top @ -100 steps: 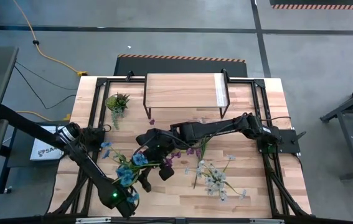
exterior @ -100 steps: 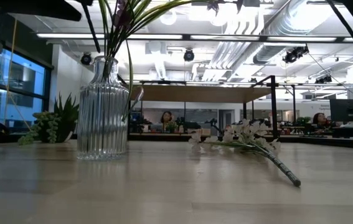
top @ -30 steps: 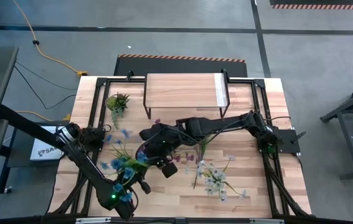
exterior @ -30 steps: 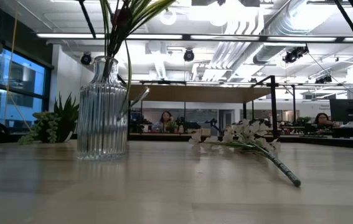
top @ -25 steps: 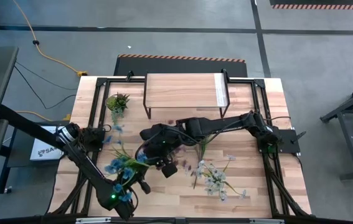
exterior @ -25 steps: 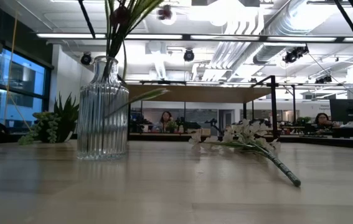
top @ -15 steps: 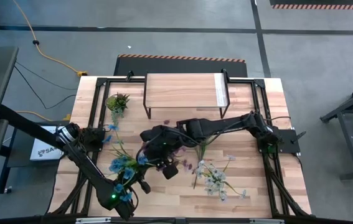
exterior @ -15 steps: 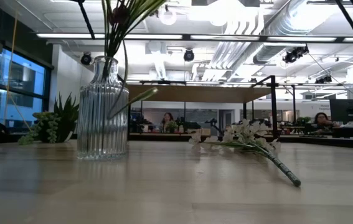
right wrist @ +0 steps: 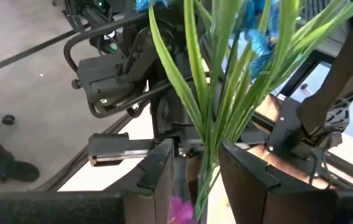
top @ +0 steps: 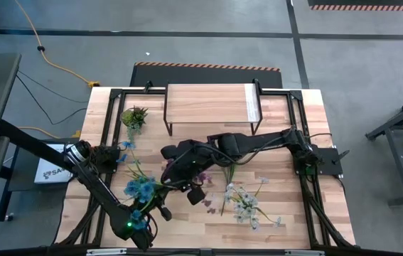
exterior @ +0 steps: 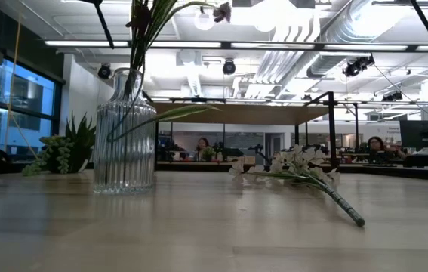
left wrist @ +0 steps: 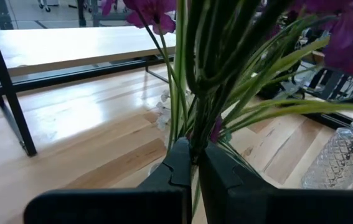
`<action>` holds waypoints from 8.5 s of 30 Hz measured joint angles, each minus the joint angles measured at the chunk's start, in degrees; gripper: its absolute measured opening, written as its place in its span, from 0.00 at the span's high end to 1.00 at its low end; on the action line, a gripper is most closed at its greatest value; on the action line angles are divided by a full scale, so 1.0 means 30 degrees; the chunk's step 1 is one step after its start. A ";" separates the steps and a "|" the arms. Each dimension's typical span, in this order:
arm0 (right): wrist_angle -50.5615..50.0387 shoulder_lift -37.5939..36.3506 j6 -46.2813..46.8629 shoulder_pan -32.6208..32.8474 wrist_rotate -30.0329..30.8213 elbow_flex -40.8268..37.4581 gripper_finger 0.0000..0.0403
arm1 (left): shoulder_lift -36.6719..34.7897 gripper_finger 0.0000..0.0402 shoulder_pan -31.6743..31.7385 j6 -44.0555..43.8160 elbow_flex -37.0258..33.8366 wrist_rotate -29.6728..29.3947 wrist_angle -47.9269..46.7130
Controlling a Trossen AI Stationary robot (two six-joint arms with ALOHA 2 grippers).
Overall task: Pick and place flowers into a vace then onto a shelf
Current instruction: Put the blue flowers into the left transparent vase, then put the white flowers into the right transparent vase
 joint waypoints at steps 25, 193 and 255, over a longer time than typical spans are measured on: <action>0.1128 -0.1633 -0.1872 0.1223 0.3117 0.0017 0.71 | -0.0080 0.89 0.0590 -0.0061 0.0007 -0.0281 -0.0423; -0.7927 -0.8666 -0.1505 0.4119 1.7562 -0.0005 0.71 | -0.0219 0.51 -0.1712 0.5339 0.3038 1.2610 0.3724; -1.6677 -1.2621 0.6098 -0.5751 -0.3466 -0.9739 0.71 | 0.1537 0.51 0.0284 0.8990 0.3024 1.4337 1.4957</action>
